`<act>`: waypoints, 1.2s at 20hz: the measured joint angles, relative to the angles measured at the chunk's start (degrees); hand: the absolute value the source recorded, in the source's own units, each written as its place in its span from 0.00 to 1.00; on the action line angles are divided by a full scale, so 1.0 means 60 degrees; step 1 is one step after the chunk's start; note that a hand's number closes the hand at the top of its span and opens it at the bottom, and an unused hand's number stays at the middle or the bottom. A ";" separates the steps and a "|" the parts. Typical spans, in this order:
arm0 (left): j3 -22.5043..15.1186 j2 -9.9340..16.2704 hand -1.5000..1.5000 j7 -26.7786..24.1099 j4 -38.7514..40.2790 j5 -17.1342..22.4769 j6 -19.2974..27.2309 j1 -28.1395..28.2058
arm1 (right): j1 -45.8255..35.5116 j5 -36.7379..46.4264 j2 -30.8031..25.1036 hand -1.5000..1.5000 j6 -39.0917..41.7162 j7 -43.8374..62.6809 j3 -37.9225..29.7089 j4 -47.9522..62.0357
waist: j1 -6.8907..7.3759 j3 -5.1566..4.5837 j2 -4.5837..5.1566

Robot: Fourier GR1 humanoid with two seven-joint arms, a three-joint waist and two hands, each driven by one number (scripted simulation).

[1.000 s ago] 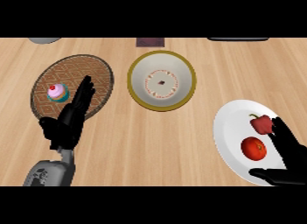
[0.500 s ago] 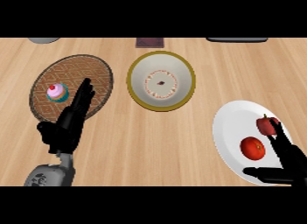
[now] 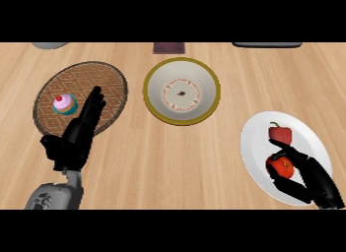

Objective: Pick the tomato from the plate and place it in the bowl

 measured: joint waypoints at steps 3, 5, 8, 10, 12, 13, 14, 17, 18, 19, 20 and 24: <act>0.0185 0.0114 0.50 0.0013 -0.0092 0.0094 -0.0135 0.0080 | -0.0058 -0.0055 0.0073 1.00 0.0191 -0.0211 -0.0003 0.0195 | 0.0012 0.0064 0.0041; 0.0246 0.0092 0.50 -0.0013 -0.0033 0.0122 -0.0204 0.0052 | -0.0034 -0.0068 0.0199 1.00 0.0213 -0.0316 0.0004 0.0210 | 0.0010 0.0081 0.0053; 0.0172 -0.0023 0.50 0.0210 -0.0144 0.0017 -0.0093 -0.0046 | -0.0200 0.0392 0.0893 1.00 -0.0400 0.0051 0.0624 -0.0211 | 0.0023 0.0106 0.0068; 0.0080 -0.0065 0.50 0.0310 -0.0130 -0.0019 -0.0111 -0.0181 | -0.0601 0.1016 0.1432 1.00 -0.1334 0.0480 0.1628 -0.0441 | 0.0169 0.0117 0.0079; -0.0057 -0.0124 0.50 0.0250 -0.0034 -0.0047 -0.0189 -0.0252 | -0.1190 0.1526 0.1766 1.00 -0.2158 0.0918 0.2520 -0.0510 | 0.0429 0.0114 0.0111; -0.0103 -0.0129 0.50 0.0247 -0.0006 -0.0045 -0.0239 -0.0283 | -0.1536 0.1759 0.1883 1.00 -0.2569 0.1140 0.2921 -0.0540 | 0.0561 0.0113 0.0118; -0.0163 -0.0153 0.50 0.0260 0.0015 -0.0062 -0.0263 -0.0327 | -0.1860 0.1945 0.1974 1.00 -0.3018 0.1339 0.3361 -0.0540 | 0.0662 0.0118 0.0122; -0.0241 -0.0214 0.50 0.0245 0.0116 -0.0058 -0.0319 -0.0452 | -0.2801 0.2292 0.2148 1.00 -0.4516 0.1902 0.4595 -0.0588 | 0.0858 0.0131 0.0133; -0.0283 -0.0251 0.50 0.0230 0.0131 -0.0057 -0.0333 -0.0475 | -0.3116 0.2423 0.2182 1.00 -0.5037 0.2086 0.4971 -0.0576 | 0.0909 0.0133 0.0132; -0.0324 -0.0274 0.50 0.0204 0.0169 -0.0072 -0.0348 -0.0501 | -0.3439 0.2568 0.2210 1.00 -0.5557 0.2296 0.5324 -0.0565 | 0.0939 0.0133 0.0131; -0.0304 -0.0240 0.50 0.0202 0.0175 -0.0059 -0.0384 -0.0544 | -0.3780 0.2783 0.2231 1.00 -0.6059 0.2527 0.5651 -0.0547 | 0.0958 0.0130 0.0121; -0.0266 -0.0218 0.50 0.0208 0.0310 -0.0063 -0.0403 -0.0618 | -0.5224 0.3794 0.2279 1.00 -0.7801 0.3785 0.6735 -0.0406 | 0.0929 0.0114 0.0075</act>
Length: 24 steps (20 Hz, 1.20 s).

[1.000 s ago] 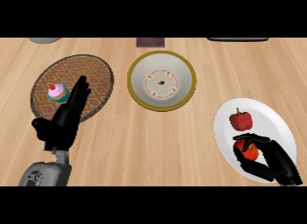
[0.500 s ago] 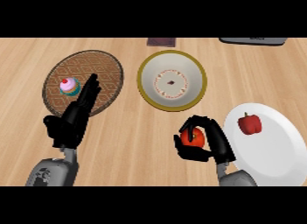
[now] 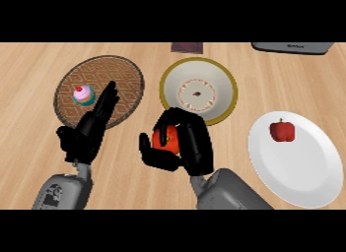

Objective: Pick the tomato from the plate and place it in the bowl

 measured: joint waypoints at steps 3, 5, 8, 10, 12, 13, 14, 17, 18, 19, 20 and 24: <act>0.0005 -0.0018 0.50 0.0002 0.0054 -0.0002 0.0012 0.0033 | -0.1195 0.0778 0.0016 1.00 -0.0778 0.1455 0.0537 0.0263 | -0.0079 -0.0011 -0.0047; 0.0008 -0.0026 0.50 -0.0003 0.0095 -0.0033 0.0041 0.0020 | -0.2037 0.1202 0.0020 1.00 -0.1027 0.2494 0.0778 0.0563 | -0.0097 -0.0016 -0.0061; 0.0063 0.0004 0.50 -0.0009 0.0136 -0.0027 0.0043 0.0012 | -0.3422 0.1714 0.0017 1.00 -0.0878 0.4084 0.0879 0.0972 | -0.0138 -0.0022 -0.0087; 0.0057 -0.0016 0.50 -0.0089 0.0187 -0.0047 0.0059 0.0058 | -0.4391 0.1941 0.0011 1.00 -0.0646 0.5099 0.0881 0.1225 | -0.0166 -0.0020 -0.0087; 0.0030 -0.0043 0.50 -0.0135 0.0235 -0.0071 0.0060 0.0051 | -0.5320 0.2118 0.0002 1.00 -0.0517 0.5974 0.0892 0.1603 | -0.0147 -0.0016 -0.0063; 0.0031 -0.0054 0.50 -0.0126 0.0197 -0.0059 0.0063 0.0067 | -0.5798 0.2145 0.0000 1.00 -0.0437 0.6381 0.0835 0.1791 | -0.0133 -0.0013 -0.0053; -0.0010 -0.0106 0.50 -0.0143 0.0222 -0.0092 0.0097 0.0075 | -0.6253 0.2152 -0.0003 1.00 -0.0379 0.6743 0.0808 0.2013 | -0.0114 -0.0011 -0.0036; 0.0005 -0.0157 0.50 -0.0123 0.0276 -0.0103 0.0140 -0.0012 | -0.7458 0.2085 -0.0026 1.00 -0.0193 0.7317 0.0734 0.2636 | -0.0125 -0.0005 0.0001; 0.0074 -0.0118 0.50 -0.0110 0.0284 -0.0073 0.0125 -0.0093 | -0.7758 0.2048 -0.0031 1.00 -0.0115 0.7462 0.0730 0.2854 | -0.0152 -0.0004 0.0010; 0.0079 -0.0125 0.50 -0.0170 0.0273 -0.0085 0.0145 -0.0030 | -0.8046 0.1966 -0.0033 1.00 -0.0087 0.7528 0.0657 0.3115 | -0.0170 -0.0001 0.0023; 0.0063 -0.0129 0.50 -0.0183 0.0291 -0.0109 0.0146 -0.0059 | -0.8279 0.1866 -0.0038 1.00 -0.0127 0.7560 0.0611 0.3366 | -0.0160 0.0000 0.0042; 0.0156 -0.0035 0.50 -0.0102 0.0206 -0.0069 0.0104 -0.0026 | -0.9056 0.1609 -0.0030 1.00 0.0000 0.7719 0.0436 0.4484 | -0.0256 0.0007 0.0063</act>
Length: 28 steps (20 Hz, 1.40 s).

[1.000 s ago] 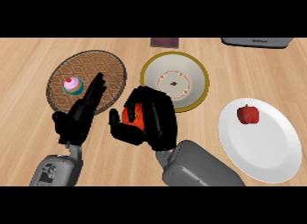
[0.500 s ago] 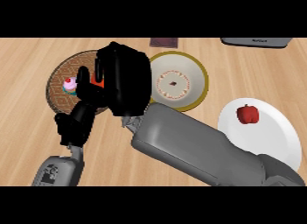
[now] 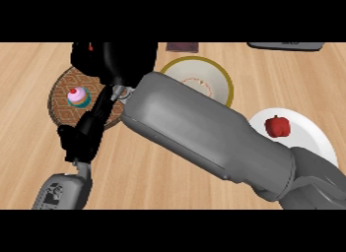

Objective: Pick the tomato from the plate and place it in the bowl

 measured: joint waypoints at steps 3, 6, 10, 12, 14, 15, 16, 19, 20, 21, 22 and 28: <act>0.0045 -0.0002 0.50 -0.0063 -0.0011 0.0013 0.0009 0.0010 | -0.0218 -0.0071 0.0008 1.00 0.0125 0.0014 0.0028 0.0915 | -0.0079 0.0003 0.0021; 0.0086 0.0008 0.50 -0.0047 -0.0112 0.0024 0.0032 0.0059 | -0.0361 -0.0084 0.0022 1.00 0.0345 -0.0047 0.0061 0.1787 | -0.0158 0.0008 0.0024; 0.0117 0.0031 0.50 -0.0122 -0.0125 0.0038 -0.0004 0.0181 | -0.0211 -0.0114 0.0025 1.00 0.0327 -0.0358 0.0125 0.2820 | -0.0195 0.0013 0.0046; 0.0189 0.0056 0.50 -0.0189 -0.0082 0.0005 0.0041 0.0184 | 0.0060 -0.0081 0.0026 1.00 0.0195 -0.0544 0.0112 0.3143 | -0.0264 0.0017 0.0042; 0.0176 0.0037 0.50 -0.0181 -0.0125 -0.0004 0.0045 0.0208 | 0.0234 -0.0068 0.0028 1.00 -0.0024 -0.0808 -0.0063 0.3640 | -0.0281 0.0020 0.0052; 0.0169 0.0036 0.50 -0.0081 -0.0238 0.0022 0.0031 0.0203 | 0.0321 -0.0059 0.0033 1.00 -0.0093 -0.0905 -0.0134 0.3889 | -0.0286 0.0022 0.0054; 0.0210 0.0046 0.50 -0.0067 -0.0221 0.0040 0.0028 0.0177 | 0.0422 -0.0053 0.0037 1.00 -0.0128 -0.0984 -0.0171 0.4071 | -0.0299 0.0024 0.0055; 0.0227 -0.0007 0.50 -0.0123 -0.0100 0.0031 0.0043 0.0165 | 0.0666 -0.0052 0.0044 1.00 -0.0283 -0.1296 -0.0322 0.4596 | -0.0309 0.0026 0.0064; 0.0232 0.0028 0.50 0.0010 -0.0242 0.0027 0.0044 0.0155 | 0.0776 -0.0069 0.0044 1.00 -0.0350 -0.1410 -0.0405 0.4750 | -0.0309 0.0027 0.0062; 0.0302 0.0091 0.50 0.0011 -0.0264 0.0091 -0.0022 0.0173 | 0.0896 -0.0074 0.0015 1.00 -0.0408 -0.1578 -0.0504 0.4917 | -0.0327 0.0028 0.0060; 0.0311 0.0065 0.50 0.0080 -0.0269 0.0071 0.0027 0.0130 | 0.1074 -0.0109 -0.0026 1.00 -0.0470 -0.1776 -0.0613 0.4994 | -0.0361 0.0029 0.0054; 0.0304 0.0080 0.50 -0.0053 -0.0361 0.0076 -0.0039 0.0336 | 0.2066 -0.1207 -0.0053 0.00 -0.0655 -0.3366 -0.1799 0.5075 | -0.0363 0.0038 0.0085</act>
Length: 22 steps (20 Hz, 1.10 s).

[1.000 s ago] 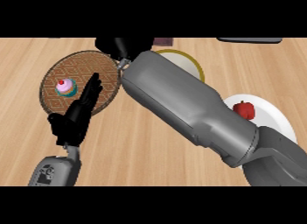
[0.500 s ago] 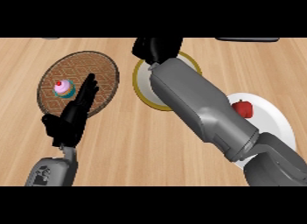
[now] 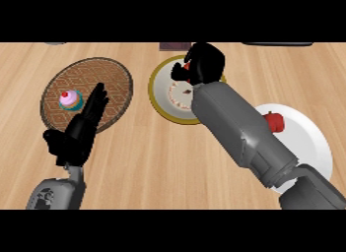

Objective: Pick the tomato from the plate and place it in the bowl

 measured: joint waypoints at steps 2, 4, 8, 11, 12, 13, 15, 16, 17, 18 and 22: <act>0.0027 -0.0013 0.50 -0.0066 0.0109 -0.0008 0.0004 -0.0037 | 0.0281 -0.0500 -0.0105 0.00 0.0251 -0.0823 -0.0445 -0.0116 | -0.0013 0.0003 0.0009; -0.0027 -0.0082 0.50 -0.0060 0.0101 -0.0079 0.0071 -0.0082 | 0.0641 -0.0851 -0.0064 0.00 0.0256 -0.1625 -0.0726 -0.0247 | -0.0012 0.0004 0.0004; -0.0008 -0.0084 0.50 -0.0025 0.0027 -0.0076 0.0067 -0.0044 | 0.1043 -0.1359 -0.0033 0.00 -0.0085 -0.3217 -0.1347 -0.0555 | -0.0020 0.0006 -0.0009; -0.0037 -0.0077 0.50 0.0007 0.0008 -0.0082 0.0019 0.0014 | 0.1173 -0.1616 0.0017 0.00 -0.0732 -0.4160 -0.1771 -0.0732 | -0.0009 0.0005 -0.0014; -0.0024 -0.0075 0.50 -0.0014 0.0024 -0.0104 0.0040 0.0034 | 0.1225 -0.1637 0.0027 0.00 -0.0943 -0.4362 -0.1857 -0.0898 | -0.0050 0.0005 -0.0030; 0.0017 -0.0061 0.50 -0.0046 0.0035 -0.0070 0.0016 0.0060 | 0.1192 -0.1660 0.0002 0.00 -0.1057 -0.4501 -0.1971 -0.0996 | -0.0074 0.0004 -0.0042; 0.0009 -0.0071 0.50 -0.0004 -0.0090 -0.0094 0.0049 0.0142 | 0.1413 -0.1760 0.0005 0.00 -0.1394 -0.4788 -0.2153 -0.1352 | -0.0126 0.0002 -0.0071; -0.0038 -0.0140 0.50 -0.0025 -0.0086 -0.0181 0.0147 0.0163 | 0.1531 -0.1825 0.0005 0.00 -0.1497 -0.4892 -0.2254 -0.1602 | -0.0166 0.0002 -0.0085; 0.0013 -0.0099 0.50 -0.0029 -0.0089 -0.0158 0.0123 0.0175 | 0.1619 -0.1954 -0.0011 0.00 -0.1536 -0.4983 -0.2415 -0.1812 | -0.0185 0.0001 -0.0092; -0.0037 -0.0128 0.50 -0.0059 -0.0146 -0.0177 0.0120 0.0304 | 0.1735 -0.2001 -0.0033 0.00 -0.1503 -0.4983 -0.2497 -0.2051 | -0.0205 0.0001 -0.0103; 0.0047 -0.0117 0.50 -0.0054 -0.0111 -0.0160 0.0120 0.0298 | 0.2279 -0.2272 -0.0233 0.00 -0.1181 -0.4763 -0.2742 -0.3372 | -0.0321 -0.0002 -0.0144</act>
